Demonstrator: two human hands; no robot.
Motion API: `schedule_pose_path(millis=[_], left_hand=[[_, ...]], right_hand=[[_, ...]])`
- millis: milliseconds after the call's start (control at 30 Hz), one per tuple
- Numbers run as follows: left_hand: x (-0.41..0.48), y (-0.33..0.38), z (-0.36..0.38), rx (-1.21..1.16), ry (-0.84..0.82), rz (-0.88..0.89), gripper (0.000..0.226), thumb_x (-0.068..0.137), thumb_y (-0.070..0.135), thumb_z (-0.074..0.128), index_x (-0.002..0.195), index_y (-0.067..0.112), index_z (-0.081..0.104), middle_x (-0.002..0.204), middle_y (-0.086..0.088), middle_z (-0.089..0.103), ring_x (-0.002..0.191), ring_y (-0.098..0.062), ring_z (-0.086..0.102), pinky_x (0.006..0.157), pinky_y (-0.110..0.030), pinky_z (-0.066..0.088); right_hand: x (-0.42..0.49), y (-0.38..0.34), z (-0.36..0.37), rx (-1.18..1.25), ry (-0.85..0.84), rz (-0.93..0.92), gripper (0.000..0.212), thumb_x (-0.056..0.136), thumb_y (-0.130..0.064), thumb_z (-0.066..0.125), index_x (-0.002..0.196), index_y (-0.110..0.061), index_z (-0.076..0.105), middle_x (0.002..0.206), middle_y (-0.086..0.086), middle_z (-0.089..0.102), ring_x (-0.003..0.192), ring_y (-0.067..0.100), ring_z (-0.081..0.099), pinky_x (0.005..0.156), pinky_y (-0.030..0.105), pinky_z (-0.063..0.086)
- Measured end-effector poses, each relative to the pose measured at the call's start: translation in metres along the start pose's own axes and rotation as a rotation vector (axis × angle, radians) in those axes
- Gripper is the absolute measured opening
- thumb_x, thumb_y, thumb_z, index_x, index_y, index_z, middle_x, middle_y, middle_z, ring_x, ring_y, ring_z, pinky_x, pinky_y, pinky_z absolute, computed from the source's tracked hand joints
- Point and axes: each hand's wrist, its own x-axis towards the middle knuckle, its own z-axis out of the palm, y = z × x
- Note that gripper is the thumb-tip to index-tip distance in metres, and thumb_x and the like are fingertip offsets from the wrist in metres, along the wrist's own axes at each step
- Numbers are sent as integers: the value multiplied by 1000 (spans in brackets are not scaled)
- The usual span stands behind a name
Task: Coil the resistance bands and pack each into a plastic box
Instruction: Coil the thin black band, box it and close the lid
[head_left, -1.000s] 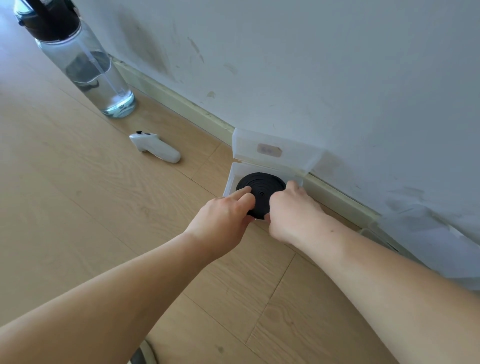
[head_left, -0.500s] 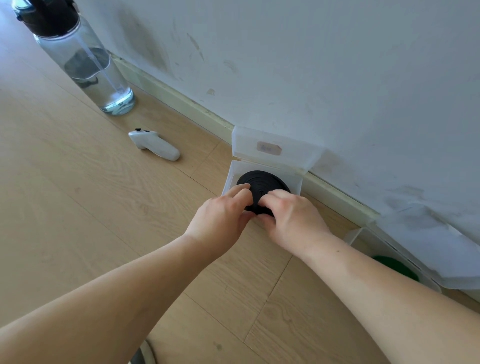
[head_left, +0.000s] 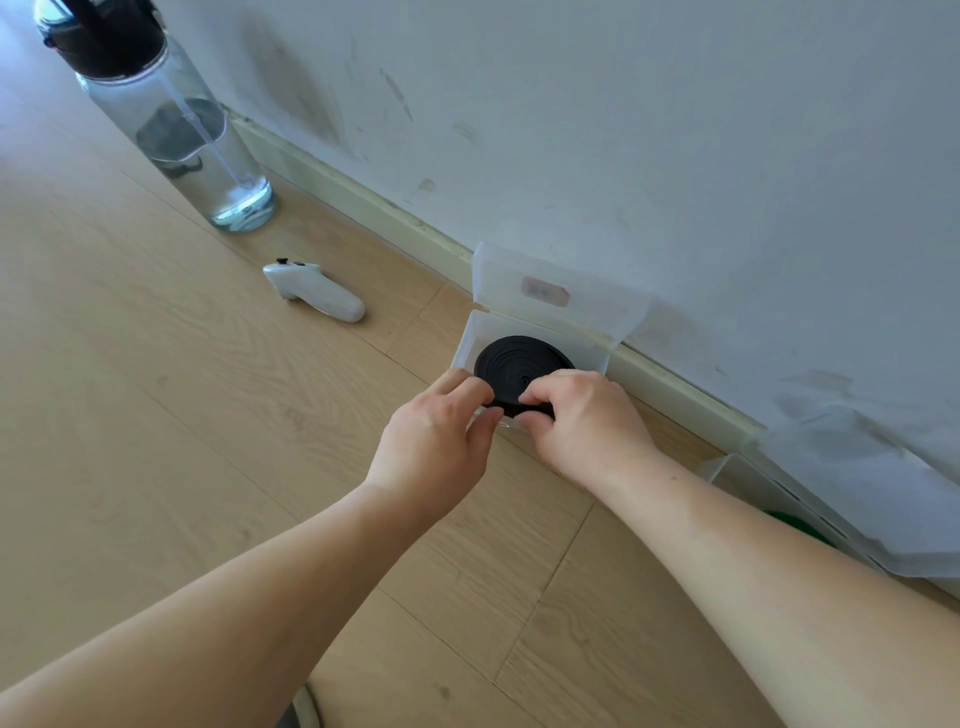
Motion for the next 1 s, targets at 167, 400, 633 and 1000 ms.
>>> schedule_pose_path(millis=[167, 400, 633, 1000], left_hand=[[0, 1, 2, 10, 23, 4, 23, 98, 33, 67, 84, 17, 74, 90, 9, 67, 67, -16, 61, 55, -37, 54], [9, 2, 7, 42, -23, -23, 20, 91, 25, 77, 78, 12, 68, 83, 4, 61, 67, -19, 52, 54, -36, 49], [-2, -2, -1, -40, -112, 64, 33, 86, 16, 78, 117, 16, 69, 108, 6, 70, 92, -22, 66, 79, -34, 54], [-1, -1, -2, -75, -67, 44, 22, 92, 14, 76, 111, 16, 68, 98, 7, 69, 82, -16, 62, 70, -32, 52]], right_hand=[[-4, 0, -7, 82, 4, 43, 25, 93, -38, 75, 114, -24, 79, 124, -3, 75, 124, 18, 65, 103, 28, 48], [-4, 0, -9, 84, -11, 72, 14, 94, -35, 71, 101, -27, 80, 96, -5, 78, 95, 21, 70, 89, 32, 57], [10, -5, -5, 142, 50, 178, 10, 94, -30, 70, 89, -26, 77, 73, -7, 69, 71, 19, 64, 64, 27, 50], [2, -3, -17, 106, -94, 128, 11, 90, -32, 73, 84, -26, 67, 65, -10, 56, 58, 8, 50, 50, 23, 32]])
